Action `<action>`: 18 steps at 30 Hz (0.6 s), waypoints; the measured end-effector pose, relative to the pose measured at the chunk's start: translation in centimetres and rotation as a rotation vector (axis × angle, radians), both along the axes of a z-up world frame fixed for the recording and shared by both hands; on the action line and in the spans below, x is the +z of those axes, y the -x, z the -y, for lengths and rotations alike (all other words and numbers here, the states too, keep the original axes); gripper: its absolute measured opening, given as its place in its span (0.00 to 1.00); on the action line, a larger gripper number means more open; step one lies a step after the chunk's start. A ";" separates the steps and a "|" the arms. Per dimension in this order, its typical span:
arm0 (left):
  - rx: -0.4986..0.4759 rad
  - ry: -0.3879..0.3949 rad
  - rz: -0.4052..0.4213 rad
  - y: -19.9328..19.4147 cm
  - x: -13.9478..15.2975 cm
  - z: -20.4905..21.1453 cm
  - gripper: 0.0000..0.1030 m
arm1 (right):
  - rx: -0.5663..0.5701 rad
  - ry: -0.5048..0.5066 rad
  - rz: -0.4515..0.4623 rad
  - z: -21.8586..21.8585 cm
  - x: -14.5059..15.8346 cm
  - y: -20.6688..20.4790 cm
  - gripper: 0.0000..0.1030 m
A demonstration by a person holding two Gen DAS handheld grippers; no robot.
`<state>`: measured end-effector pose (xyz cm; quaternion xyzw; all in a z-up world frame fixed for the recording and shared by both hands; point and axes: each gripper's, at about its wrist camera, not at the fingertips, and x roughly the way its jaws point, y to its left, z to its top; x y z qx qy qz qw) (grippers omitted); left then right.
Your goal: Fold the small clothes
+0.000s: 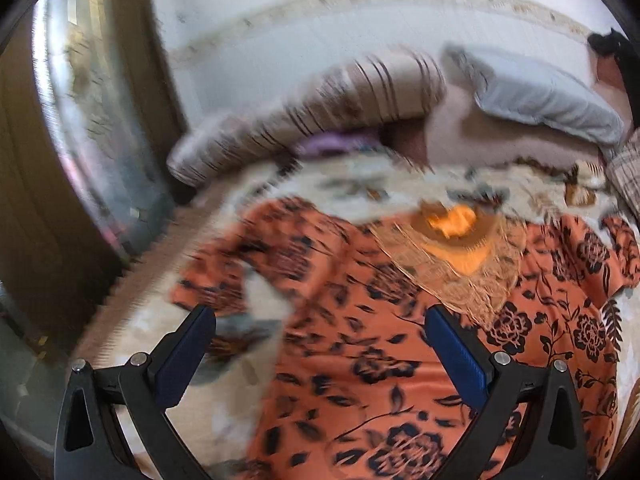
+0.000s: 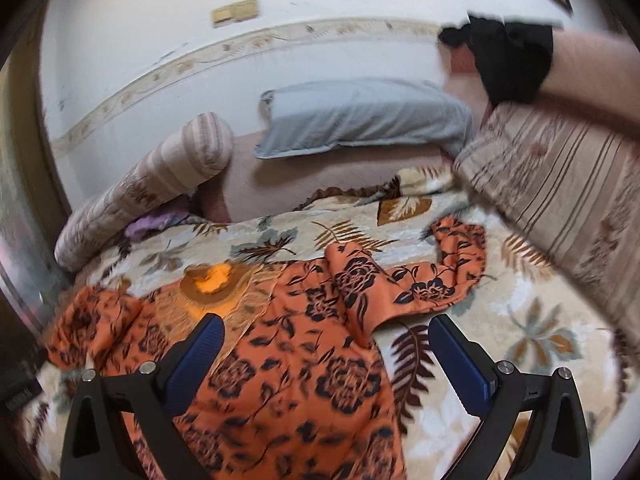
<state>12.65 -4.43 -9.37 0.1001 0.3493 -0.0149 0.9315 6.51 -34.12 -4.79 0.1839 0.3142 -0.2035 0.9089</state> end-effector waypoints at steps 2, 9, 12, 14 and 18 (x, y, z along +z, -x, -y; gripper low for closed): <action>-0.041 0.032 -0.125 -3.2 -3.4 1.2 1.00 | -0.024 -0.136 0.012 5.1 -2.0 -0.5 1.00; -0.073 0.017 -0.352 -8.2 -13.6 3.7 1.00 | -0.299 -0.605 0.084 22.0 -9.5 0.9 0.90; -0.103 0.040 -0.321 -8.1 -13.9 3.5 1.00 | -0.383 -0.689 0.090 25.9 -12.3 0.7 0.77; -0.103 0.057 -0.327 -8.0 -14.1 3.4 1.00 | -0.403 -0.694 0.063 27.3 -13.7 -0.5 0.73; -0.102 0.048 -0.295 -7.0 -14.2 3.5 1.00 | -0.445 -0.631 0.016 29.2 -15.9 -3.3 0.70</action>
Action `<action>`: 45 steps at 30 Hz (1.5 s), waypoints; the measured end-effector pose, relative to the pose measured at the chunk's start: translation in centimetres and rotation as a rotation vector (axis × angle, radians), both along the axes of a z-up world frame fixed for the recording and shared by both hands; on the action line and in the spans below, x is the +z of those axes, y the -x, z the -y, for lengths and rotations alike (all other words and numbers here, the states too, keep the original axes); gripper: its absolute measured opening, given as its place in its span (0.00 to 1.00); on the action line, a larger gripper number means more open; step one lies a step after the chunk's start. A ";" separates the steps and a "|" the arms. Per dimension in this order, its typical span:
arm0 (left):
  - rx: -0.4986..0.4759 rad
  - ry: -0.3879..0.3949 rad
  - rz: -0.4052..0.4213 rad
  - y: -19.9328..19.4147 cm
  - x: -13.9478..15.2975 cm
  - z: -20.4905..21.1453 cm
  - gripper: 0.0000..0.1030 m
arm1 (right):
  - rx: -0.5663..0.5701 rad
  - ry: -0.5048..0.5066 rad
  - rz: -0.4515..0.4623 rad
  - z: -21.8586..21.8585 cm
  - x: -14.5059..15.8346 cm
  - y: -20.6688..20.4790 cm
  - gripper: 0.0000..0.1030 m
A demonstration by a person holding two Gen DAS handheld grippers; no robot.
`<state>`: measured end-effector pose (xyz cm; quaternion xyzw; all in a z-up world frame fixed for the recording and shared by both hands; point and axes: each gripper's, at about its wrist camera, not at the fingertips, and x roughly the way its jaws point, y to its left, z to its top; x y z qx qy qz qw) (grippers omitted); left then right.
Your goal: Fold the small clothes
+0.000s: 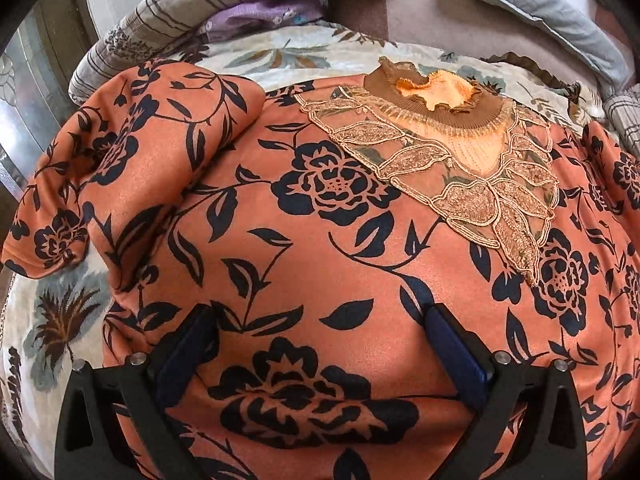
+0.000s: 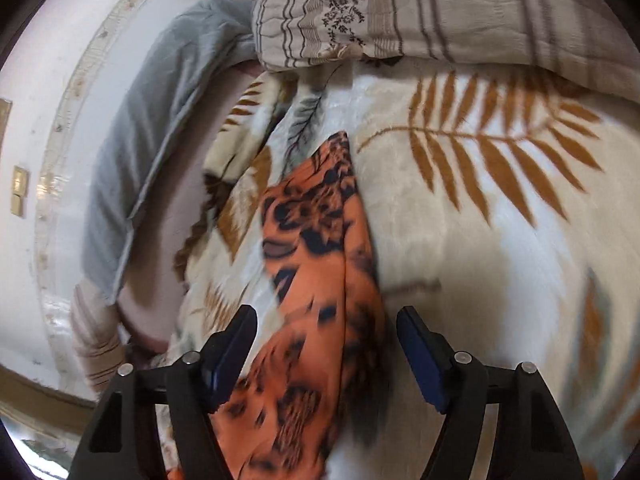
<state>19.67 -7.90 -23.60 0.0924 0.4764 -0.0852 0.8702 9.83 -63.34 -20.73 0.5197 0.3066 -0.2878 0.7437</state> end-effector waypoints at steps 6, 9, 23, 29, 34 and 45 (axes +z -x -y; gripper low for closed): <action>-0.008 -0.007 -0.026 -0.4 0.2 -0.2 1.00 | 0.025 0.110 0.007 0.8 0.5 -1.7 0.06; -0.016 -0.015 -0.054 -1.5 0.7 -0.3 1.00 | 0.083 0.210 0.136 -2.0 5.9 -2.2 0.06; 0.250 0.026 0.258 -1.0 8.5 -9.6 1.00 | 0.862 0.171 0.353 -33.3 13.0 -15.3 0.12; 0.280 0.109 0.316 -0.1 9.7 -12.0 1.00 | 0.912 0.031 0.422 -35.9 10.8 -15.7 0.81; 0.166 0.204 0.324 -0.4 9.9 -9.9 1.00 | 0.803 0.198 0.296 -32.3 11.7 -11.5 0.79; -0.158 0.375 0.200 0.3 10.8 -0.1 1.00 | 0.670 0.123 -0.038 -26.2 4.5 -10.8 0.39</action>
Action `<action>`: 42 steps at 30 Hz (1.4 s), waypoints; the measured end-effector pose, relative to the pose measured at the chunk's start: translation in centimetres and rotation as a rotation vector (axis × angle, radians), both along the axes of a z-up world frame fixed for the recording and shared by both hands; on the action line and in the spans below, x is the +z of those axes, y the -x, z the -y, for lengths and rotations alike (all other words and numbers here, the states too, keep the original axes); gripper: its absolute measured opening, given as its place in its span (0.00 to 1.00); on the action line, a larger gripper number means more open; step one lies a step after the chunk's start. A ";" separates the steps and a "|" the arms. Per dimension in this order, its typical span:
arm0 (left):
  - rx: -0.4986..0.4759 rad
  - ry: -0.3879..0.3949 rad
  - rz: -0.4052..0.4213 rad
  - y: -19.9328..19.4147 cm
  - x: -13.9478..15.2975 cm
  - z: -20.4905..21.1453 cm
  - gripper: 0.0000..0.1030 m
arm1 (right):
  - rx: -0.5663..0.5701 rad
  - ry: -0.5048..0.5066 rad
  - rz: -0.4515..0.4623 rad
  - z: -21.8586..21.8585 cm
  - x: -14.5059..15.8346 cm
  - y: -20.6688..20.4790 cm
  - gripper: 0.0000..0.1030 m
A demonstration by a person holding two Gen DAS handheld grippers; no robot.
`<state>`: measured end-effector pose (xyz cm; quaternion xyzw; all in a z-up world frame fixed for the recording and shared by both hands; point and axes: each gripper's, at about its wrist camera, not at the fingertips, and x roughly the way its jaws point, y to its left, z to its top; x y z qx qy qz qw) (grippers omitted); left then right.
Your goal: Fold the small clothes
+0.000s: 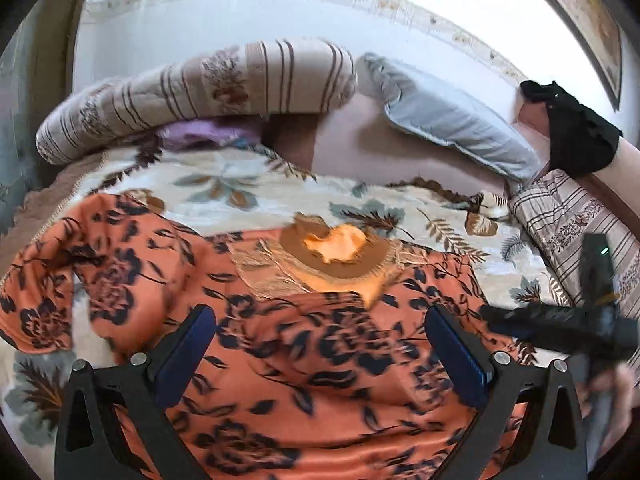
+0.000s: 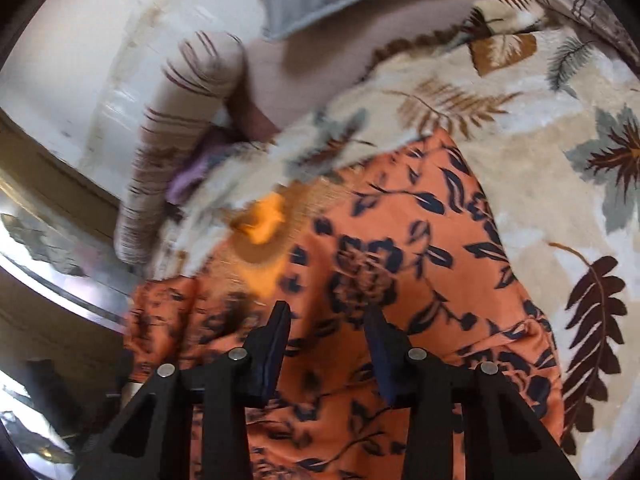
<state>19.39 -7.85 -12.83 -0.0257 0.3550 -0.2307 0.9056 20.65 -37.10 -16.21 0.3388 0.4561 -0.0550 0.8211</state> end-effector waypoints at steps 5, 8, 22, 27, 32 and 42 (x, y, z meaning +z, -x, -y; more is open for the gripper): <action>0.090 -0.053 -0.161 -3.4 -1.3 2.8 1.00 | -0.004 -0.018 -0.192 0.3 -5.0 -0.9 0.37; 0.100 -0.170 -0.278 -5.0 -3.3 4.6 0.95 | -0.026 -0.056 -0.165 0.9 -5.0 -0.6 0.37; 0.170 -0.287 -0.251 -1.7 -1.9 -0.2 0.10 | -0.043 -0.168 -0.169 2.5 -5.3 0.6 0.38; 0.117 -0.194 -0.233 1.5 -0.3 -3.5 0.14 | -0.053 -0.185 -0.167 2.7 -5.4 0.9 0.39; 0.201 -0.286 -0.251 3.9 -2.9 -6.7 0.36 | -0.048 -0.163 -0.166 2.5 -5.3 0.9 0.39; 0.234 -0.154 -0.347 1.1 -4.1 -9.1 0.67 | -0.038 -0.128 -0.163 2.1 -5.1 0.9 0.39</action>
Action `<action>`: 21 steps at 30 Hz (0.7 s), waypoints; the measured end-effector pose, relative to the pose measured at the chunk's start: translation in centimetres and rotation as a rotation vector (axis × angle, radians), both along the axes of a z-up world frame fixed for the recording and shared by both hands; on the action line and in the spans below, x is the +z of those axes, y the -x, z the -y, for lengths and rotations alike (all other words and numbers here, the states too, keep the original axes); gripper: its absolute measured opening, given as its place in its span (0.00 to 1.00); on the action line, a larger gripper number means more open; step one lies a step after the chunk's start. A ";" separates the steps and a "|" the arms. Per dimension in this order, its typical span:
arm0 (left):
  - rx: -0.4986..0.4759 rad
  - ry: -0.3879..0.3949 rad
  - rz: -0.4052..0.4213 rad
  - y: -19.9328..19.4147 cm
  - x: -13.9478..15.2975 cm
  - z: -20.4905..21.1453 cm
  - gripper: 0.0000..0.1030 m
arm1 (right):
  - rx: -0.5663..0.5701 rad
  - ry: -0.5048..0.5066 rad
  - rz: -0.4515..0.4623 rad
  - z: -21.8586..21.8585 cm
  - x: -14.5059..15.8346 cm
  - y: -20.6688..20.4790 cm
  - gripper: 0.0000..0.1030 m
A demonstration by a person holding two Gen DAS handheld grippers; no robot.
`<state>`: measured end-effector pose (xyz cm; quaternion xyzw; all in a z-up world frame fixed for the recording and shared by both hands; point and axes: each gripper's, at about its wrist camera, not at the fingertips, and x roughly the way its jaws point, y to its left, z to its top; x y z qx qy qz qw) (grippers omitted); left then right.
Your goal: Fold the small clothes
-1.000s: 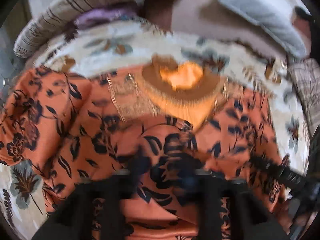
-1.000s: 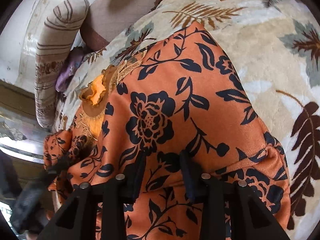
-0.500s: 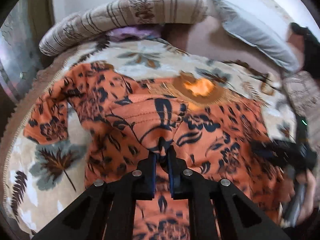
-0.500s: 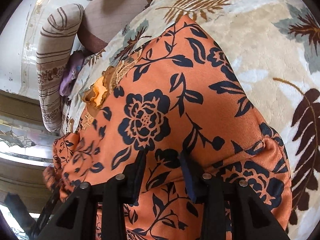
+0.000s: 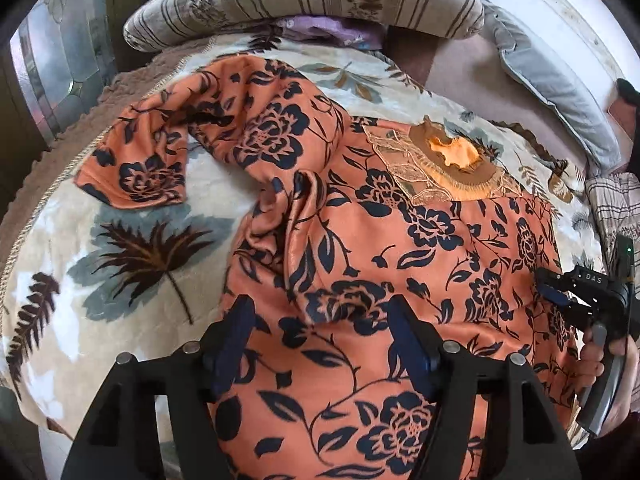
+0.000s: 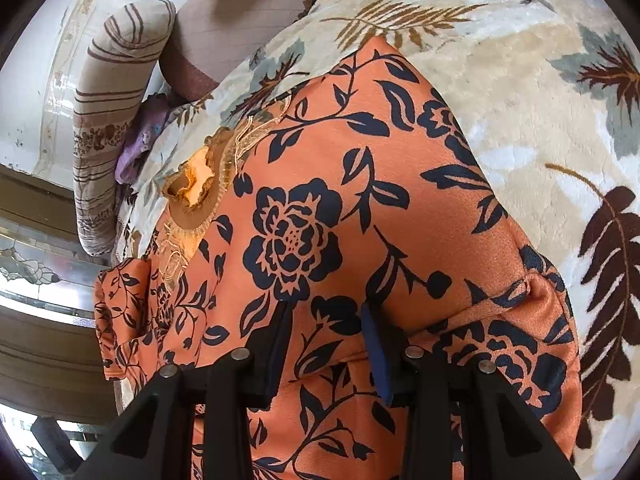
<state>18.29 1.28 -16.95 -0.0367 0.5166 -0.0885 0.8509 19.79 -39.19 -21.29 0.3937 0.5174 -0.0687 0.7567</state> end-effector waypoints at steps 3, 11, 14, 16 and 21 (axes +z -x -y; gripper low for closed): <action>-0.016 0.023 -0.058 -0.9 -1.4 0.5 0.49 | -0.004 -0.012 -0.002 0.2 -0.1 0.0 0.39; -0.159 -0.148 0.103 -1.9 2.3 5.8 0.11 | -0.010 -0.041 -0.002 0.6 -0.3 0.0 0.39; -0.285 -0.323 0.272 -1.8 5.7 10.2 0.10 | -0.011 -0.042 -0.008 0.6 -0.3 -0.1 0.39; -0.343 -0.411 0.350 -1.8 7.3 12.4 0.09 | -0.007 -0.038 -0.007 0.5 -0.3 -0.1 0.42; -0.429 -0.440 0.467 -1.6 10.7 14.7 0.09 | -0.002 -0.027 -0.008 0.0 -0.1 -0.4 0.46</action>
